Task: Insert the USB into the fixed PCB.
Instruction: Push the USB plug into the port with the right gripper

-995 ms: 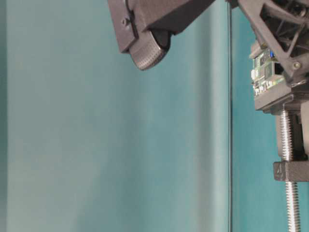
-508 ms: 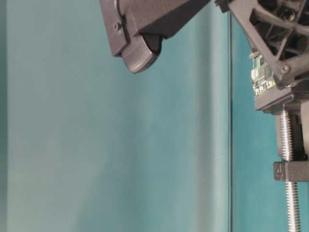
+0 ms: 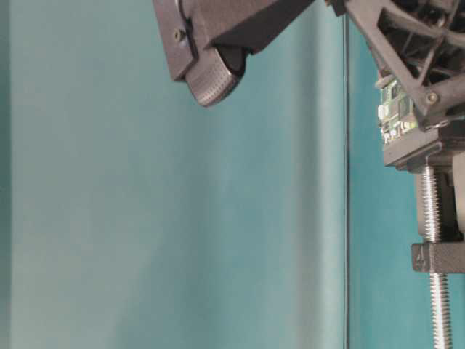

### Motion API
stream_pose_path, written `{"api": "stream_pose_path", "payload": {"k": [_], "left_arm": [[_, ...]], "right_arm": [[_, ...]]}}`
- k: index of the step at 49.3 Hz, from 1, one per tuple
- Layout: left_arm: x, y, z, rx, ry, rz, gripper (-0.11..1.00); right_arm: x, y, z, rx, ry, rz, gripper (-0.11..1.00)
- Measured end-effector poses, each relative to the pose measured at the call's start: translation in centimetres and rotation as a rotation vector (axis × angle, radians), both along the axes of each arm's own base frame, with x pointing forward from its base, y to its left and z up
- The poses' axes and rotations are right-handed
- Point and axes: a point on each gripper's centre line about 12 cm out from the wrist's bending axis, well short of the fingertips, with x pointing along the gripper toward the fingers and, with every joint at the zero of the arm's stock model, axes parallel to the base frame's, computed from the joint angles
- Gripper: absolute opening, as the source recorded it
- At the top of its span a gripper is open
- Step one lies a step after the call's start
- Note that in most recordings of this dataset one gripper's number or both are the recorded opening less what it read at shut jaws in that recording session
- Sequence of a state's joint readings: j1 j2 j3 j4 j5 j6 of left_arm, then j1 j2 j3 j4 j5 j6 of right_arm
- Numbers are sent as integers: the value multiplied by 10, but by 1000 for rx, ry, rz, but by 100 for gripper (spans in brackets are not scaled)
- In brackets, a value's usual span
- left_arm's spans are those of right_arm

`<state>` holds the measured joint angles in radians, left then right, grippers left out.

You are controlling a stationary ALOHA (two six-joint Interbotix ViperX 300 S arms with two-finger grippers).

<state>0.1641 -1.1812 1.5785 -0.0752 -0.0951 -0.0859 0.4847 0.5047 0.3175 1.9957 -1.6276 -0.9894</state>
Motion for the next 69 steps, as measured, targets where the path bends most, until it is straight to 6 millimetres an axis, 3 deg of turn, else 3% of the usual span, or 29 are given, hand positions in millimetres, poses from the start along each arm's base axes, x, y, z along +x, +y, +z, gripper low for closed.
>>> {"api": "stream_pose_path", "payload": {"k": [69], "left_arm": [[0,0,0,0,2,0,78]], "right_arm": [[1,-12,0,-24,3,-3,21]]}}
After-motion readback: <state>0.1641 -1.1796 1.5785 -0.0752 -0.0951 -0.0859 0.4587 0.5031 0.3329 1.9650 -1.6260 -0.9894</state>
